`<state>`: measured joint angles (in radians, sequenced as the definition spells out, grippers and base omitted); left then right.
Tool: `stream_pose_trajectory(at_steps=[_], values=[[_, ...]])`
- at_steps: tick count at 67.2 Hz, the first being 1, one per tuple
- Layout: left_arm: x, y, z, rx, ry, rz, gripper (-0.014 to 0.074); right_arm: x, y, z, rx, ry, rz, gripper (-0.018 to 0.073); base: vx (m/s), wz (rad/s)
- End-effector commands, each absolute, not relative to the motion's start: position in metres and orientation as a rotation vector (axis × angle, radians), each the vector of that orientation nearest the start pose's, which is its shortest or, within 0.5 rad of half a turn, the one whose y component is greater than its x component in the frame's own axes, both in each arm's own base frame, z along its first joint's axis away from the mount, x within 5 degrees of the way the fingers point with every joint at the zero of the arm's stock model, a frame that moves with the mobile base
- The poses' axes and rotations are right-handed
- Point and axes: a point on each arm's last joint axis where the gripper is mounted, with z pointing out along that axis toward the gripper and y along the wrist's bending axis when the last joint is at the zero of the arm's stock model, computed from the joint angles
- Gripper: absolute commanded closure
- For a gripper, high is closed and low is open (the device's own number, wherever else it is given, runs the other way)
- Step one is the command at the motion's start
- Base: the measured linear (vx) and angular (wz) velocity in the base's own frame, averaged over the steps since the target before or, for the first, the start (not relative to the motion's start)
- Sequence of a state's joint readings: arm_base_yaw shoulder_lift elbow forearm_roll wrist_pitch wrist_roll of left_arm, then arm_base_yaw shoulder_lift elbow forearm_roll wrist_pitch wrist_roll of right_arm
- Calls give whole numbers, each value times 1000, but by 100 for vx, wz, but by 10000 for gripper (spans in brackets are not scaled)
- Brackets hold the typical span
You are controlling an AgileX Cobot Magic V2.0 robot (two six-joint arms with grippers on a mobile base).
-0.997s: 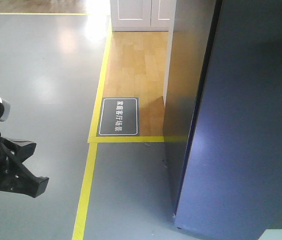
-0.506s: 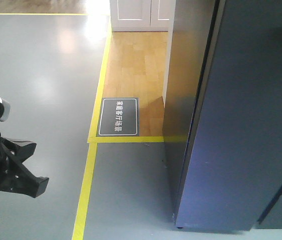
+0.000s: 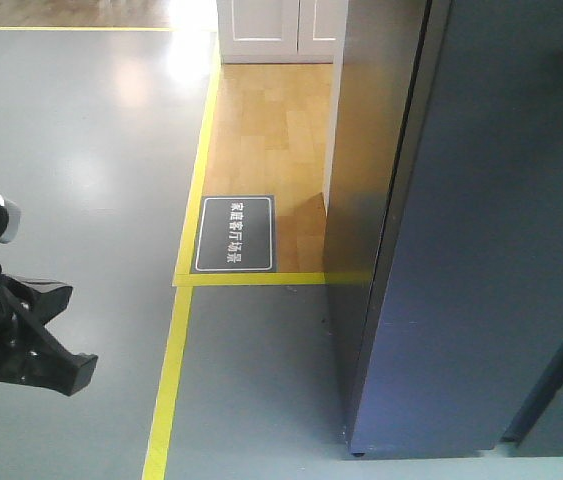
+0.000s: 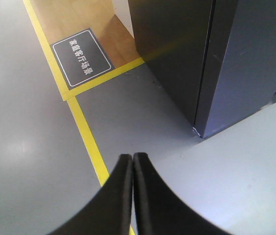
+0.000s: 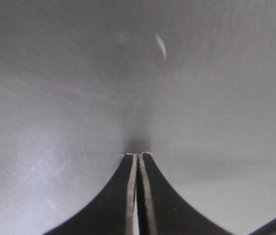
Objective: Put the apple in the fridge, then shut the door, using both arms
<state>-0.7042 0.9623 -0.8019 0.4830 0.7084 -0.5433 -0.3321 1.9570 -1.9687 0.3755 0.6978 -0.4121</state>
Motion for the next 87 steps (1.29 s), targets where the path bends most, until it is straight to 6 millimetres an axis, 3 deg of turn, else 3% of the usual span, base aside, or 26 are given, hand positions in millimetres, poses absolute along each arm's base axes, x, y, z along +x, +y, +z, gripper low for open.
stream_pose_trajectory(at_steps=[1,11,18,39,50,65,87], values=[[161,-101,336,438,2136,-145,603,441,-116,401,98,1995,17,562,0,0],[161,-101,336,438,2136,-145,603,425,-95,406,71,2018,7,562,0,0],[161,-101,336,438,2136,-145,603,412,-74,397,49,2026,-26,562,0,0],[161,-101,336,438,2136,-145,603,346,-27,378,-30,2064,-36,562,0,0],[161,-101,336,438,2136,-145,603,305,-16,373,-58,2090,-37,562,0,0],[161,-101,336,438,2136,-145,603,241,-5,351,-69,2176,-56,562,0,0],[161,-101,336,438,2136,-145,603,161,-2,326,-65,2280,-88,562,0,0]])
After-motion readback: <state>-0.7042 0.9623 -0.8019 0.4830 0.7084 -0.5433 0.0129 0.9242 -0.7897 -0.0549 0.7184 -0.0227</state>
